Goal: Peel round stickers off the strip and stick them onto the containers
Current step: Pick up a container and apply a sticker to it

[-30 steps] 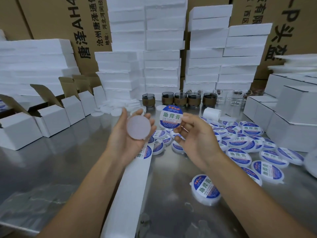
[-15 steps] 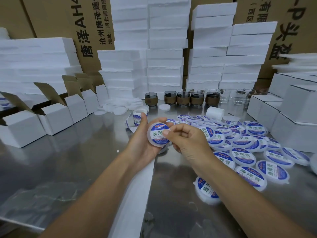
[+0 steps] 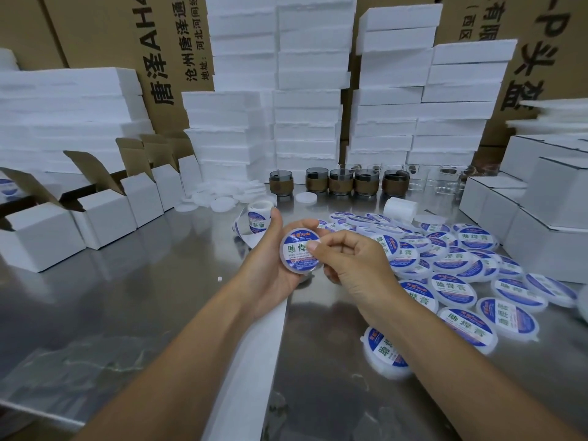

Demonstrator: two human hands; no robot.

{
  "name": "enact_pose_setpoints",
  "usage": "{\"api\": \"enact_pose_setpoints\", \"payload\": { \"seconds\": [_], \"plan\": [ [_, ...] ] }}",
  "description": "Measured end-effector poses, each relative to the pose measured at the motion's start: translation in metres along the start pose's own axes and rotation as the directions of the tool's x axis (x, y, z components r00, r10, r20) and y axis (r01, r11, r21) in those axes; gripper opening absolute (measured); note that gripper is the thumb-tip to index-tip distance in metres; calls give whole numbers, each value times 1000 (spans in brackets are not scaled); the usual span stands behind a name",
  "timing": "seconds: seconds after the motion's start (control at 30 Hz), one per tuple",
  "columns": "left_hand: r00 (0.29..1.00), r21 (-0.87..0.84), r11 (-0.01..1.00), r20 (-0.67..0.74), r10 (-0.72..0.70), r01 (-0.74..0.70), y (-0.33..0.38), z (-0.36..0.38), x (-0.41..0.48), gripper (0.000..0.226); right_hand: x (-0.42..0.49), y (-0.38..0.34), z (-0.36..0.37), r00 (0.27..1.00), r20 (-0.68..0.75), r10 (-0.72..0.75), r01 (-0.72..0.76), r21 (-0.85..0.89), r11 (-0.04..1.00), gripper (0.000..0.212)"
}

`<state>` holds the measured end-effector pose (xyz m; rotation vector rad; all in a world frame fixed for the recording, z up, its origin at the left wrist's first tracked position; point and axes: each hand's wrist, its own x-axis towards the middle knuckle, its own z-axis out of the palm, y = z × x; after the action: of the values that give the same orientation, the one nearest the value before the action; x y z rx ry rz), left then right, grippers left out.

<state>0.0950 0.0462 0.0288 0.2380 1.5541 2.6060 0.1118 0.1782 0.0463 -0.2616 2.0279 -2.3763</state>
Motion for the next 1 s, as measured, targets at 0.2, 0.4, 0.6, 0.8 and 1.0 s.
{"api": "enact_pose_setpoints", "payload": {
  "seconds": [0.2,0.4,0.6,0.8,1.0],
  "plan": [
    [999,2,1000,35,-5,5,1,0,0,56,1,0,0,1000,-5,10,-10,-8,1000,12],
    [999,-6,1000,37,-19,19,1,0,-1,54,1,2,1,1000,-25,4,-5,-65,998,12],
    [998,5,1000,53,-29,29,1,1,-2,53,0,2,1,999,-37,3,-6,-56,998,13],
    [998,42,999,67,-16,13,0,2,-2,41,2,5,0,998,-59,-11,6,-77,997,12],
    [997,68,998,77,-4,-1,-3,1,-5,27,4,10,0,994,-95,-50,36,-149,988,12]
  ]
}}
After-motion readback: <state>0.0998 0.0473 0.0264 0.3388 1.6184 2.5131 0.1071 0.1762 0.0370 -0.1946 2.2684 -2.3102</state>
